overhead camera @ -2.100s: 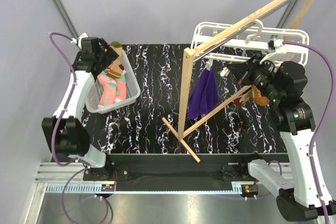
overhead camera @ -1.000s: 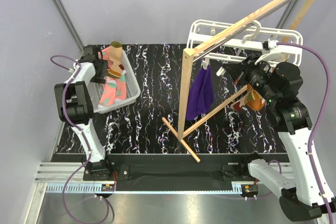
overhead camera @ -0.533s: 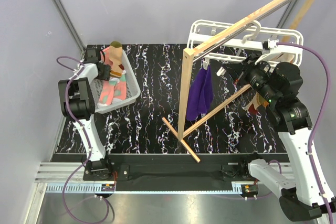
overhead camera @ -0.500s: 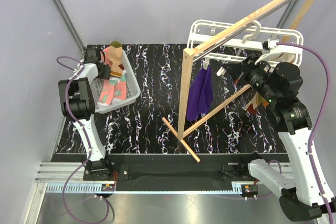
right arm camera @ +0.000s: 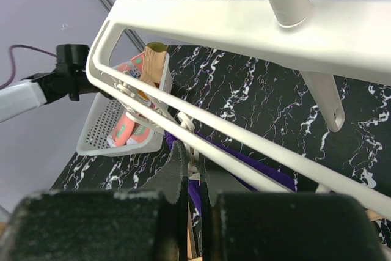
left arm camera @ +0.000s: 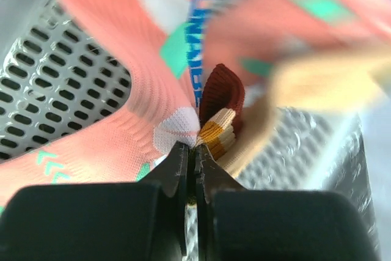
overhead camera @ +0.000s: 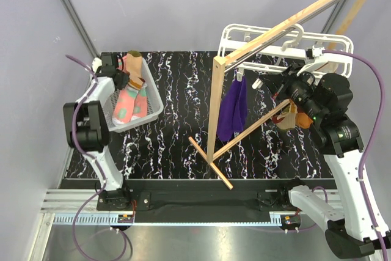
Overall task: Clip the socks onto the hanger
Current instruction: Pick up the sock from the bin.
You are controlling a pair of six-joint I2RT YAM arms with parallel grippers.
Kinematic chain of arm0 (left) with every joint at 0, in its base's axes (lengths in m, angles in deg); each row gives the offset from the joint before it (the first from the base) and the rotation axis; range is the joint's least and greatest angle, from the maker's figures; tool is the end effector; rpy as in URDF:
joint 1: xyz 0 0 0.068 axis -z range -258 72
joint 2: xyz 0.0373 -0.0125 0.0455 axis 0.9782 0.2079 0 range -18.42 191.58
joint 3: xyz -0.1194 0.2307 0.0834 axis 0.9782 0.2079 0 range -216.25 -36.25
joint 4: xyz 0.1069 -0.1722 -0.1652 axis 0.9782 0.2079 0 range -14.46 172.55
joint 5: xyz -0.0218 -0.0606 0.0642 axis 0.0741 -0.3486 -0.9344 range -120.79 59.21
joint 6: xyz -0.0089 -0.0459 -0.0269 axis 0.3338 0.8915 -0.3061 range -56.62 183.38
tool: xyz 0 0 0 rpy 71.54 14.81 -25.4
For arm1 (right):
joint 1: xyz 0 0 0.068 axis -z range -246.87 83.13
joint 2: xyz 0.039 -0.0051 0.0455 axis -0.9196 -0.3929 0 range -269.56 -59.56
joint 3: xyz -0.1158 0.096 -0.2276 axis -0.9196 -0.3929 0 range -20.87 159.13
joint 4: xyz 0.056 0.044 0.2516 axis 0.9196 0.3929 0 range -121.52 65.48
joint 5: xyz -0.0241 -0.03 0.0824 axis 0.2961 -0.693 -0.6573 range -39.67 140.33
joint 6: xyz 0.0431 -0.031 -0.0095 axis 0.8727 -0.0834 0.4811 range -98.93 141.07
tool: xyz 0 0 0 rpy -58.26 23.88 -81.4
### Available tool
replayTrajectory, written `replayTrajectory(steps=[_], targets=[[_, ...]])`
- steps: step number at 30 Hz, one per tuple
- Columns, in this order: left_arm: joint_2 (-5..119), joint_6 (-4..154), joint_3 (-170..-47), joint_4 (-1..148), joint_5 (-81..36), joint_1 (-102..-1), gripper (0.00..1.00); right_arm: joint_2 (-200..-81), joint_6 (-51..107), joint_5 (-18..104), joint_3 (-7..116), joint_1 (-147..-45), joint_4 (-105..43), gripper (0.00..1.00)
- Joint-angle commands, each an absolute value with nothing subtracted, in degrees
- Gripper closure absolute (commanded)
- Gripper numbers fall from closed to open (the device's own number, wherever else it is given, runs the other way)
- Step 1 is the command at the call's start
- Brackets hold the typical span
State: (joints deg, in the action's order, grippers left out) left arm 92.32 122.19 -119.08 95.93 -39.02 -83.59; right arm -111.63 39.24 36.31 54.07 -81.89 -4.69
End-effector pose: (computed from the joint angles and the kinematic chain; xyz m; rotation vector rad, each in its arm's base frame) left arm 0.4283 0.0469 0.2171 -1.3442 2.0103 -0.2570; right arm 0.1605 0.0520 0.4648 -0.1454 1.6709 0.6406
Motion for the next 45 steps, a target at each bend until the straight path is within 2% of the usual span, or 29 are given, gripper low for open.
replayTrajectory(steps=[1, 8, 12, 13, 15, 16, 18, 19, 22, 25, 26, 28, 31, 32, 33, 35, 38, 41, 45], targets=[[80.30, 106.99, -114.94, 83.56, -40.55, -82.57, 1.00, -112.38, 38.73, 36.09, 51.82, -82.95, 2.41, 1.00], [69.84, 90.75, -107.02, 80.56, -38.10, -81.17, 1.00, -112.03, 38.82, 36.45, 51.20, -82.95, 2.23, 1.00], [64.56, 90.01, -96.47, 76.78, -36.85, -81.34, 1.00, -111.86, 39.00, 36.27, 50.94, -82.86, 1.88, 1.00], [64.47, 90.88, -95.42, 77.30, -37.03, -81.34, 0.97, -111.77, 39.08, 36.10, 50.76, -82.95, 1.79, 1.00], [65.34, 93.08, -93.47, 79.48, -37.02, -81.34, 0.87, -111.68, 39.17, 35.83, 50.59, -82.95, 1.79, 1.00], [65.61, 94.04, -92.95, 80.28, -37.11, -81.34, 0.79, -111.77, 39.17, 35.66, 50.50, -82.78, 1.70, 1.00], [65.70, 95.72, -92.33, 82.30, -37.90, -81.17, 0.75, -111.51, 39.26, 35.57, 50.41, -82.86, 1.87, 1.00], [65.26, 96.51, -91.98, 82.49, -38.43, -81.08, 0.65, -111.42, 39.17, 35.57, 50.41, -82.86, 1.88, 1.00], [61.14, 97.83, -89.78, 81.70, -41.59, -81.08, 0.57, -111.06, 39.00, 35.74, 50.23, -82.95, 2.05, 1.00], [57.62, 99.67, -88.90, 82.05, -45.72, -81.08, 0.35, -110.89, 39.17, 35.48, 50.06, -82.86, 1.88, 1.00], [57.44, 99.77, -89.16, 82.31, -45.90, -81.08, 0.31, -111.06, 39.26, 35.39, 50.06, -82.86, 1.79, 1.00], [58.31, 99.77, -91.53, 85.12, -45.30, -81.08, 0.32, -110.98, 39.26, 35.30, 49.97, -82.77, 1.70, 1.00], [59.63, 99.51, -92.77, 86.97, -44.41, -80.90, 0.39, -110.98, 39.26, 35.39, 49.97, -82.95, 1.70, 1.00], [59.89, 98.72, -92.77, 86.27, -41.97, -80.90, 0.43, -110.89, 39.26, 35.39, 49.97, -82.86, 1.79, 1.00], [60.33, 97.84, -93.12, 85.66, -40.12, -80.90, 0.54, -110.89, 39.17, 35.39, 49.88, -82.95, 1.70, 1.00], [62.26, 94.51, -95.13, 85.91, -35.37, -80.12, 0.62, -110.80, 39.17, 35.39, 49.88, -82.86, 1.79, 1.00], [64.63, 91.42, -98.65, 88.36, -36.23, -76.35, 0.62, -110.98, 39.08, 35.39, 49.97, -82.95, 1.88, 1.00], [66.05, 94.04, -100.58, 95.38, -42.90, -73.26, 0.51, -110.89, 39.00, 35.57, 49.88, -82.95, 2.05, 1.00], [66.49, 98.80, -99.10, 96.73, -47.65, -71.68, 0.50, -110.97, 39.00, 35.39, 49.71, -82.95, 1.79, 1.00]])
